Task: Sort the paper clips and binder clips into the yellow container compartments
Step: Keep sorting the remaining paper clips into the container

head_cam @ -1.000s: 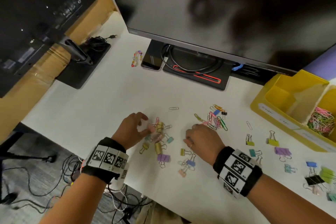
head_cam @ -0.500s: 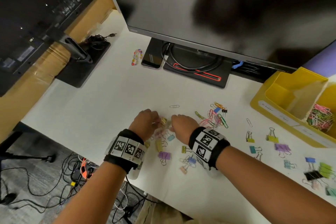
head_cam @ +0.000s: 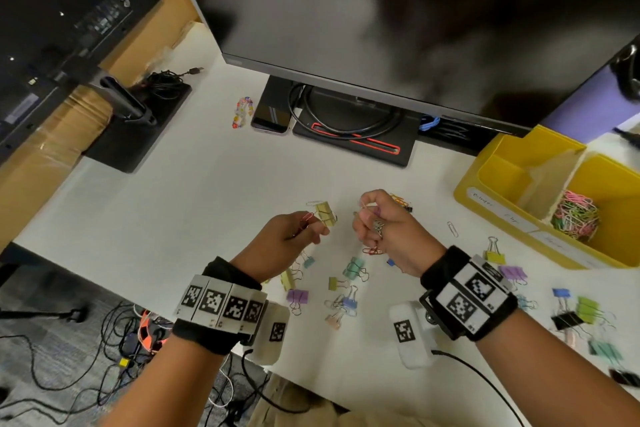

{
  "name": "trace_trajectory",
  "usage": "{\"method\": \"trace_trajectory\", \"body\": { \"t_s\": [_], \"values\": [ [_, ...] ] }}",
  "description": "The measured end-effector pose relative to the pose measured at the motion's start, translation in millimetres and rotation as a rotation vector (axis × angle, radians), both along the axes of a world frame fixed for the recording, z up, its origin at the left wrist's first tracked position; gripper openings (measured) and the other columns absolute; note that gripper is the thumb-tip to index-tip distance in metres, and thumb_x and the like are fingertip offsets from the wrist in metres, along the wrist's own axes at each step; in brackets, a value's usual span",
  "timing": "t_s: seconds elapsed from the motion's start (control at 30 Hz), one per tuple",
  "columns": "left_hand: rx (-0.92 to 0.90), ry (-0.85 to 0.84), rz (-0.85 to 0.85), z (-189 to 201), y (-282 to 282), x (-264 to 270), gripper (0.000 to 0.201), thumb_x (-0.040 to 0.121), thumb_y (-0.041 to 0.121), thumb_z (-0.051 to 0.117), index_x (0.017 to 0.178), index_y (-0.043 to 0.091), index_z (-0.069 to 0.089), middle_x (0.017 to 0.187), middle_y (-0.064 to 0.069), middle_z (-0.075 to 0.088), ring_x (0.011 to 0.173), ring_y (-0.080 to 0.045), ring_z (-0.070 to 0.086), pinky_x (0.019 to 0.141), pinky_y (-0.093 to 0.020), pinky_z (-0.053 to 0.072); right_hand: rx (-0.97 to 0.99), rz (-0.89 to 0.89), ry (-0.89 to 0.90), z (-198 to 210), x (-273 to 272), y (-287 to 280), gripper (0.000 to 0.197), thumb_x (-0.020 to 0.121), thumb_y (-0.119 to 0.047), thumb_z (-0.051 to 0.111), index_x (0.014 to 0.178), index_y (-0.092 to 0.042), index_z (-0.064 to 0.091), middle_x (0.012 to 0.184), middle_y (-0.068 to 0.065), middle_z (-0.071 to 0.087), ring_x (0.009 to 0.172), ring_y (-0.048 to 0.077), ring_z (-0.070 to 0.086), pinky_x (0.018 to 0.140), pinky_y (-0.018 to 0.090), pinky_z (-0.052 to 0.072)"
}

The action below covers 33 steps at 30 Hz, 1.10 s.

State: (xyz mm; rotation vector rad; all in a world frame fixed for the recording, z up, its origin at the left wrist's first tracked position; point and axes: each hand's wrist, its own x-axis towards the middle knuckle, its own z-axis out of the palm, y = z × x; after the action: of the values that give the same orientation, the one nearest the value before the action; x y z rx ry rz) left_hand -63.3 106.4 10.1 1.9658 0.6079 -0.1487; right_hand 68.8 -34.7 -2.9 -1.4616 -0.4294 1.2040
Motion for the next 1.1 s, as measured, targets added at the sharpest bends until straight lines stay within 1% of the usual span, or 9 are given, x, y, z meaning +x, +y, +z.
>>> {"method": "trace_trajectory", "body": {
  "t_s": [0.13,0.3,0.37,0.5,0.6,0.77,0.87,0.93,1.1],
  "values": [
    [-0.101,0.014,0.018,7.2,-13.8,2.8,0.024,0.095,0.023,0.049,0.077,0.021,0.066,0.060,0.010,0.056,0.042,0.001,0.044,0.046,-0.007,0.033,0.032,-0.062,0.076,5.9,2.1,-11.7,0.038,0.096,0.006,0.024,0.100,-0.019,0.053,0.068,0.002,0.044,0.046,0.007,0.029,0.054,0.024,0.026],
    [-0.369,0.055,0.025,9.3,-26.4,5.8,0.029,0.094,0.026,0.048,0.075,0.019,0.069,0.056,0.010,0.057,0.058,-0.006,0.046,0.056,-0.017,0.035,0.096,-0.066,0.140,11.2,-0.1,-22.0,0.032,0.097,-0.004,0.031,0.096,-0.014,0.061,0.058,-0.013,0.041,0.050,0.005,0.028,0.055,0.021,0.028],
    [-0.456,0.054,0.010,11.6,-30.4,8.1,0.030,0.094,0.026,0.047,0.075,0.017,0.068,0.057,0.010,0.056,0.056,-0.005,0.043,0.053,-0.013,0.034,0.072,0.042,-0.060,17.3,-3.9,-24.0,0.020,0.096,-0.018,0.041,0.104,-0.019,0.060,0.061,-0.016,0.044,0.053,0.003,0.040,0.059,0.020,0.036],
    [-0.540,0.025,-0.025,15.2,-39.5,13.3,0.026,0.096,0.021,0.040,0.079,0.013,0.058,0.061,0.012,0.055,0.054,-0.002,0.041,0.052,-0.011,0.035,0.026,0.165,-0.563,23.3,-12.1,-27.8,0.025,0.090,-0.023,0.054,0.115,-0.021,0.053,0.064,0.008,0.044,0.068,0.029,0.054,0.071,0.036,0.048],
    [-0.554,-0.025,0.051,17.3,-48.2,17.0,0.022,0.100,0.018,0.033,0.086,0.014,0.049,0.068,0.008,0.052,0.058,-0.004,0.042,0.056,-0.015,0.035,0.047,0.124,-0.627,25.5,-14.9,-30.4,0.025,0.093,-0.022,0.048,0.116,-0.013,0.048,0.078,0.000,0.061,0.073,0.004,0.058,0.074,0.016,0.046],
    [-0.374,-0.167,0.253,15.8,-55.4,23.4,0.024,0.099,0.012,0.034,0.082,0.009,0.051,0.063,0.004,0.047,0.051,0.001,0.040,0.050,-0.008,0.036,-0.029,0.124,-0.774,30.1,-17.4,-34.2,0.033,0.092,-0.023,0.049,0.120,-0.006,0.042,0.096,0.008,0.061,0.086,0.018,0.058,0.078,0.031,0.048],
    [-0.427,-0.210,0.367,12.0,-54.6,24.1,0.028,0.099,0.013,0.036,0.080,0.013,0.057,0.074,0.004,0.057,0.055,-0.001,0.041,0.053,-0.012,0.036,-0.039,0.066,-0.767,30.9,-13.8,-43.0,0.030,0.094,-0.018,0.047,0.120,-0.006,0.042,0.094,-0.003,0.055,0.076,-0.004,0.053,0.068,0.008,0.040],
    [-0.510,-0.219,0.407,13.3,-52.4,25.3,0.031,0.098,0.011,0.035,0.078,0.015,0.058,0.077,0.004,0.063,0.057,-0.003,0.042,0.055,-0.013,0.036,-0.081,0.022,-0.784,32.4,-7.7,-56.5,0.031,0.093,-0.020,0.048,0.120,-0.006,0.043,0.092,-0.001,0.055,0.076,0.004,0.052,0.064,0.003,0.038],
    [-0.667,-0.135,0.340,30.9,-64.8,51.4,0.036,0.095,0.007,0.026,0.065,0.014,0.044,0.075,-0.002,0.065,0.054,-0.009,0.041,0.053,-0.018,0.034,-0.418,0.027,-0.908,10.3,9.8,-138.2,0.035,0.088,-0.039,0.049,0.106,-0.009,0.050,0.066,-0.013,0.043,0.067,0.016,0.048,0.055,0.023,0.026]
  ]
}}
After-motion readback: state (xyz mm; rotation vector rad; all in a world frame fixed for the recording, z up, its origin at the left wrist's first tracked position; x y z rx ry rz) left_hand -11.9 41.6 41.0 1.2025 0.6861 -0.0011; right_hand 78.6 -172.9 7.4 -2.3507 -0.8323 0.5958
